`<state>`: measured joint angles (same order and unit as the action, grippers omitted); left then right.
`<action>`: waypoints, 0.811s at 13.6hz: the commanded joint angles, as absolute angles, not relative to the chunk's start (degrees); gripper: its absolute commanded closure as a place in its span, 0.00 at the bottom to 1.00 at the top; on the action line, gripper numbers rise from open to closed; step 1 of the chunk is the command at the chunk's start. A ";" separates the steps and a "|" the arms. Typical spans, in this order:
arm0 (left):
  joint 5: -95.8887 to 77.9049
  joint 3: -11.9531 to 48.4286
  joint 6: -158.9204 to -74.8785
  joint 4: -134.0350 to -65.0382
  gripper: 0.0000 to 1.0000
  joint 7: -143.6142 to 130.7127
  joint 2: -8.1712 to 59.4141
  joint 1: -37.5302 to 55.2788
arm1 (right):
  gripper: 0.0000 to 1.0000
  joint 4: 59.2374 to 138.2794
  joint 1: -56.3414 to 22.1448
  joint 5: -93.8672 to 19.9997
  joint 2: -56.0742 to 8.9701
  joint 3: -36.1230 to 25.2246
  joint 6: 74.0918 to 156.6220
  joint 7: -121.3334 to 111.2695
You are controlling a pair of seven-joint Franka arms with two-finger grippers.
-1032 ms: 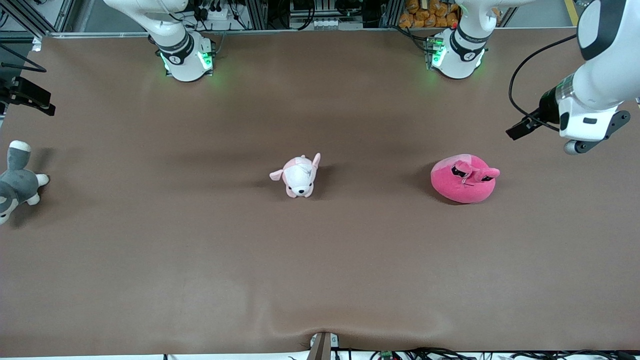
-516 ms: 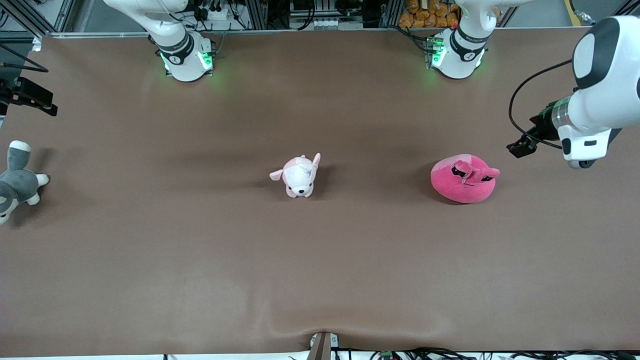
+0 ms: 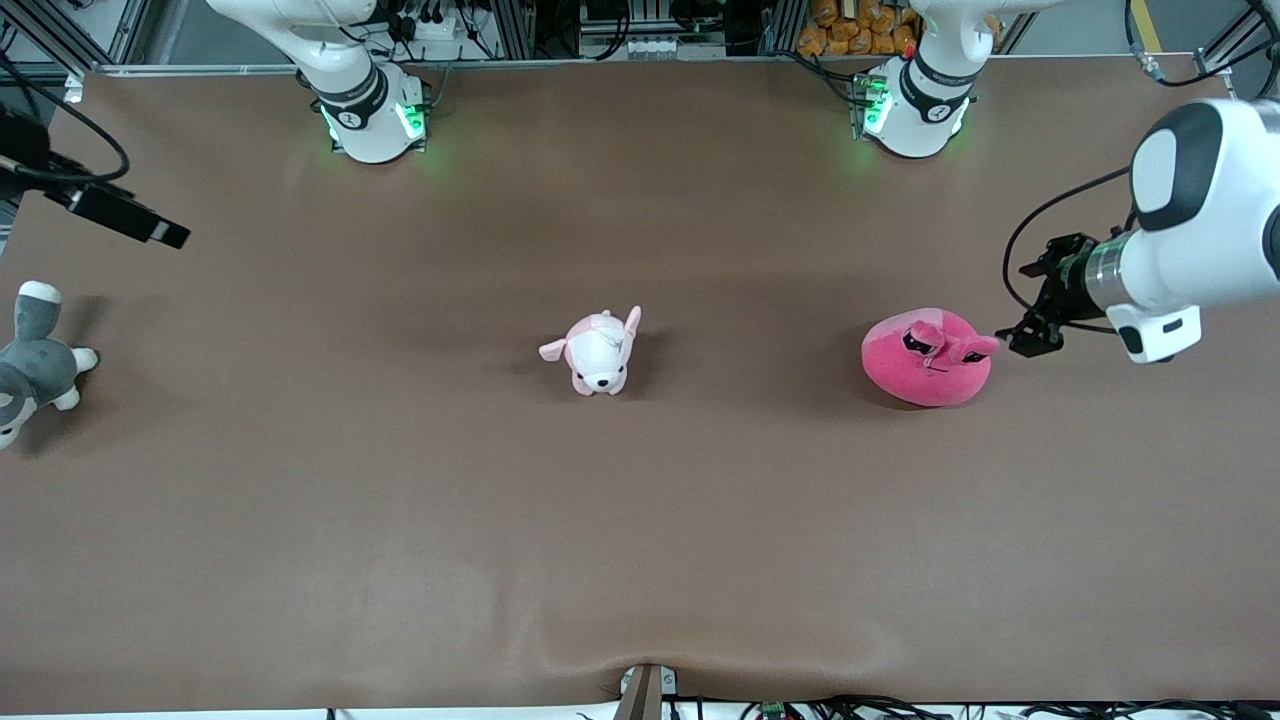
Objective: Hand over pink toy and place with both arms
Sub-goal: 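Reach the left gripper down to the pink plush's neck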
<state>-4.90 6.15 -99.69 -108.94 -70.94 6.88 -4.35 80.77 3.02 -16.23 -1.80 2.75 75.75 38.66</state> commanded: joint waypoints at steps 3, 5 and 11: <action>-10.54 6.50 -103.09 -108.54 0.00 -79.26 10.81 -5.18 | 0.00 79.89 0.44 -22.40 -3.34 2.72 75.94 51.05; -11.51 6.50 -104.06 -108.72 0.00 -80.24 12.03 -5.19 | 0.00 80.07 0.44 -25.99 -4.04 2.72 75.85 55.01; -11.51 6.24 -107.05 -108.72 0.07 -81.39 15.82 -5.36 | 0.00 80.07 -3.50 -28.30 -7.29 2.72 78.74 60.87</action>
